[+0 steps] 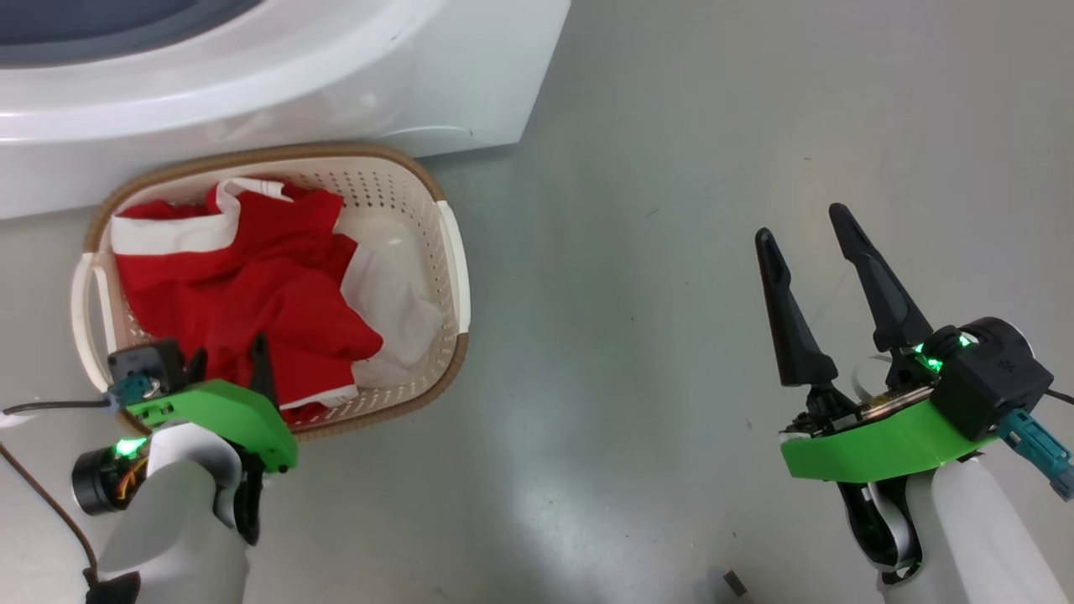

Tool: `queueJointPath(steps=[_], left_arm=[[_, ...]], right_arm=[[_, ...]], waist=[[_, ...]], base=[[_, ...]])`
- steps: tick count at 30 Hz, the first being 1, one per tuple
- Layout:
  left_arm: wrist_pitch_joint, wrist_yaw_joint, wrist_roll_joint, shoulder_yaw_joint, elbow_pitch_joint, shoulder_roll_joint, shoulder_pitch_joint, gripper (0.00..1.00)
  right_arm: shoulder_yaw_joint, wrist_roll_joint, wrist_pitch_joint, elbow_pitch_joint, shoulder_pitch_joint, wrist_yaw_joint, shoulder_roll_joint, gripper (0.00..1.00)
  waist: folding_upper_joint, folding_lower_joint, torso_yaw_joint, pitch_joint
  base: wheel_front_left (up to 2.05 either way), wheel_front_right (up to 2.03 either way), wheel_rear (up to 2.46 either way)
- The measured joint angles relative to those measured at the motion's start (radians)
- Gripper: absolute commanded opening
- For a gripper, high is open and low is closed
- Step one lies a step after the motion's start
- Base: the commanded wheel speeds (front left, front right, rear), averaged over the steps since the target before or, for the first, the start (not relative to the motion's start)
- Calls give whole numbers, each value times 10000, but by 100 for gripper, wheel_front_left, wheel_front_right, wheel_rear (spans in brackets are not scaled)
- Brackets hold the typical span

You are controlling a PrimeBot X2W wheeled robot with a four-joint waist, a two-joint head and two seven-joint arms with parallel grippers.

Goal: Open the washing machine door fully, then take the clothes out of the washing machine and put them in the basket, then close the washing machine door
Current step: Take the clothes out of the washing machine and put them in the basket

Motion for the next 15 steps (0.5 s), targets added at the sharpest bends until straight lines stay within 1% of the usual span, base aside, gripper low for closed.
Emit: queueJointPath(steps=[6,9,15], left_arm=[[0,-136,48,-203,-107,-40,21,100],[0,-224,48,-272,-460,-115,123,100],[0,-382,44,-286,-1375,-276,813,100]], right_arm=[[-117,0,0,31,6,0,-4,100],[-144,0,0,44,14,0,-6,100],[-217,-2,2,182,93,0,-12,100]], waist=[[0,0,111,-333],[0,0,191,-525],[0,0,357,-974]], base=[[0,0,0],[0,0,0],[0,0,0]])
